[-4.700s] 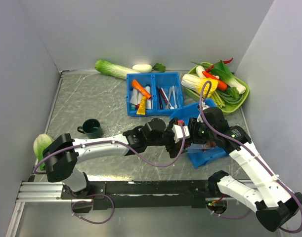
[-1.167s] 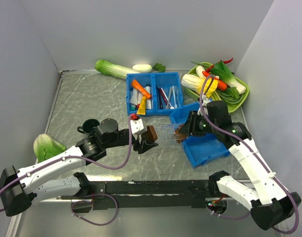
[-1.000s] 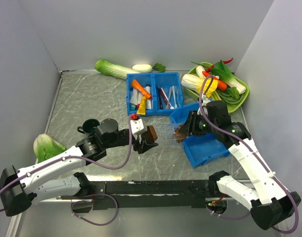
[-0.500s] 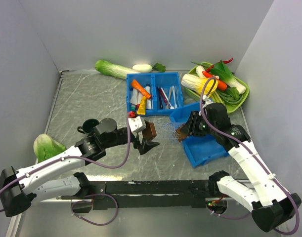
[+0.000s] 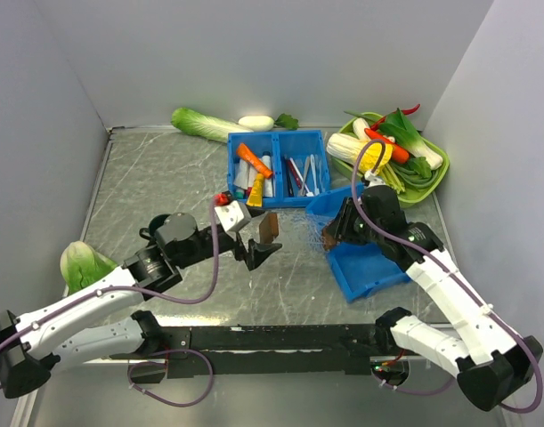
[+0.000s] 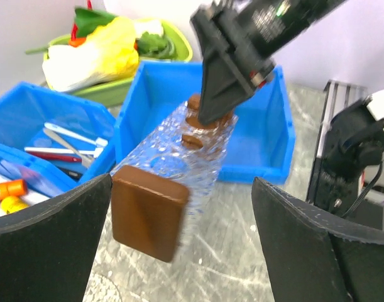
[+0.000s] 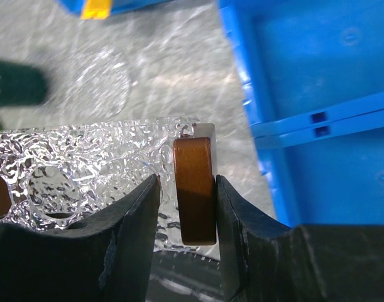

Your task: Prepare toiletry sets of a toothbrush and toothpaste on the tray

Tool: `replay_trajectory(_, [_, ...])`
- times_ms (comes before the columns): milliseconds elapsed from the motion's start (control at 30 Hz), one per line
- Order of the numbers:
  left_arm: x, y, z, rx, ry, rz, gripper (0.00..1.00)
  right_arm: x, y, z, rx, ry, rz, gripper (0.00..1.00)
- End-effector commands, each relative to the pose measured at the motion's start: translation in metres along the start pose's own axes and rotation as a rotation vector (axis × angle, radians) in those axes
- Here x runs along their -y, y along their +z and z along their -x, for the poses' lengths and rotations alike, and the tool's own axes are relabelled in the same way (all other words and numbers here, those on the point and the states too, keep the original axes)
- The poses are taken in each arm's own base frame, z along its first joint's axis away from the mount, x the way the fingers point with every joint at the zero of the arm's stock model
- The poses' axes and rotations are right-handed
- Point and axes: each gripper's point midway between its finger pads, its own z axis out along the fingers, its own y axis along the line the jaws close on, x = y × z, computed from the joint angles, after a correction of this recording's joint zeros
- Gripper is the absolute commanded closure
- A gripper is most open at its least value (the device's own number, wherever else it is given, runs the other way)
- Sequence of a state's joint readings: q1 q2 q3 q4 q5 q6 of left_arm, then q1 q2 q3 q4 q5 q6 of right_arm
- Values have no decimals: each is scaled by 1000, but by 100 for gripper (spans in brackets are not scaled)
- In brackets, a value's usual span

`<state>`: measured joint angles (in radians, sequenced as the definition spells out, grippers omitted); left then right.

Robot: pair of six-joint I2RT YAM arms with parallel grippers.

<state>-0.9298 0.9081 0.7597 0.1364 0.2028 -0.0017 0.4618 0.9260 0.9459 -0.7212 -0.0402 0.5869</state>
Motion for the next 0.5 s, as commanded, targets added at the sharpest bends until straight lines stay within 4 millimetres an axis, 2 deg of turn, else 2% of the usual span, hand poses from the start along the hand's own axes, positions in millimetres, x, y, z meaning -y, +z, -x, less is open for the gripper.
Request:
replay_trajectory(0, [-6,-7,47,117,-26,39,3,-10,2,34,154,73,-7,100])
replay_trajectory(100, [-19,-3,43,83,-95,119,3,-19,4,41,199,98,15,100])
replay_trajectory(133, [-32,0,37,55,-144,197,3,-21,5,41,205,109,18,100])
replay_trajectory(267, [-66,-2,30,-3,-276,413,3,-31,13,42,230,115,1,100])
replay_trajectory(467, [-85,-6,-12,-149,-376,551,4,-54,31,37,241,117,-1,100])
